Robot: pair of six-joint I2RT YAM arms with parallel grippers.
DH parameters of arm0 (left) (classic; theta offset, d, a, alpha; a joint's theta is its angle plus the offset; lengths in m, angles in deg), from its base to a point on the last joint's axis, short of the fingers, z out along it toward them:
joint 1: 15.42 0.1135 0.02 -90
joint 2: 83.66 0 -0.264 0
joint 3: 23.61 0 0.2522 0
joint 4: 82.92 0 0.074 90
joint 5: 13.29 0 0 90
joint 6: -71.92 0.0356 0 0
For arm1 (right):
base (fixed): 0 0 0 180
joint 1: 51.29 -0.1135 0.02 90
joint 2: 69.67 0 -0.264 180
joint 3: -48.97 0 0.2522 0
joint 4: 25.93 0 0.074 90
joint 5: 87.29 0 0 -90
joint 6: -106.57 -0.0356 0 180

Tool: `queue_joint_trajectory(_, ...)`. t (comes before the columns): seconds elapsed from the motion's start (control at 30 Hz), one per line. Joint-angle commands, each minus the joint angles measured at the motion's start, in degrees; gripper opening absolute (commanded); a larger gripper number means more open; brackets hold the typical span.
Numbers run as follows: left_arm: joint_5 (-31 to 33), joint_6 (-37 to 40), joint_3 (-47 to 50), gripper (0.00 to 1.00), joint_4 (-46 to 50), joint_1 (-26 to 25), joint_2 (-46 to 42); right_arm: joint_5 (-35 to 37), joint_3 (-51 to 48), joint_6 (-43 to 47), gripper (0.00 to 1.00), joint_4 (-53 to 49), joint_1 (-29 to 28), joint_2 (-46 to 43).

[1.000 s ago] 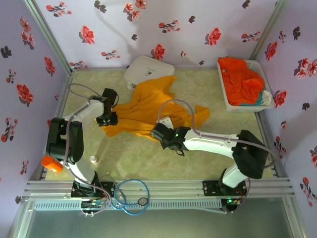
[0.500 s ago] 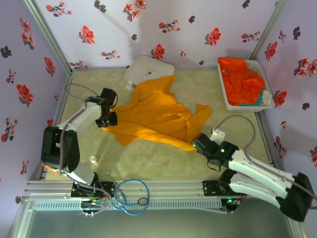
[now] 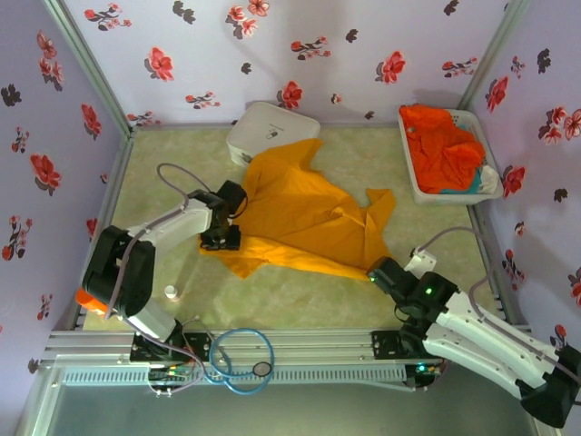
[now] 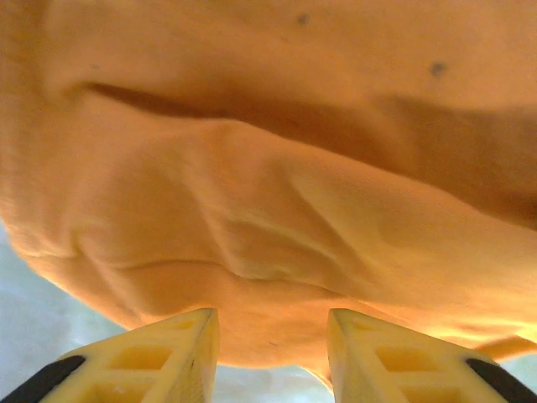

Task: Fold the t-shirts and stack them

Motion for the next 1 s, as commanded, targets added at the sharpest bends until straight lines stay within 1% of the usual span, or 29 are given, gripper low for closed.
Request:
queue_joint_trajectory(0.0,-0.5,-3.93,0.95,0.36,2.19,-3.16,-0.72,3.62,1.6,0.01,0.36,-2.53,0.35,0.24)
queue_joint_trajectory(0.03,-0.51,-4.42,1.41,0.35,2.17,-4.22,-0.52,4.19,2.07,1.21,0.47,-2.11,0.45,0.04)
queue_joint_trajectory(0.1,-0.51,-5.47,2.73,0.34,1.32,-5.88,-0.57,5.1,3.17,5.27,0.6,-0.38,0.55,-0.24)
queue_joint_trajectory(0.17,-0.47,-6.21,4.04,0.31,0.07,-7.14,-0.93,5.73,4.71,11.85,0.62,2.84,0.72,1.03)
queue_joint_trajectory(0.23,-0.5,-7.22,5.36,0.3,-1.98,-8.29,-1.49,5.64,6.93,19.25,0.63,7.29,0.72,4.99)
queue_joint_trajectory(0.3,-0.6,-7.74,5.84,0.29,-3.05,-9.19,-1.14,1.84,8.98,28.63,0.65,15.29,0.78,9.65)
queue_joint_trajectory(0.4,-0.48,-8.11,6.49,0.29,-4.46,-9.32,1.04,-4.46,12.96,37.18,0.66,25.07,0.76,19.32)
queue_joint_trajectory(0.53,0.3,-8.87,7.66,0.29,-6.95,-9.34,2.21,-10.23,18.56,41.53,0.66,32.89,0.78,30.67)
queue_joint_trajectory(0.67,-1.17,-10.21,8.59,0.24,-6.71,-9.73,2.21,-9.9,23.21,42.47,0.66,35.96,0.8,39.48)
queue_joint_trajectory(0.73,-1.97,-11.54,9.91,0.22,-6.7,-10.67,1.2,-10.11,24.3,42.82,0.66,37.4,0.93,42.01)
queue_joint_trajectory(0.83,-5.45,-15.1,12.6,0.2,-7.17,-12.62,-0.57,-10.78,25.18,42.31,0.66,39.37,1.46,44.44)
queue_joint_trajectory(0.97,-7.02,-23.99,15.75,0.2,-6.14,-18.35,-5.26,-12.34,26.08,41.48,0.66,40.38,3.4,47.08)
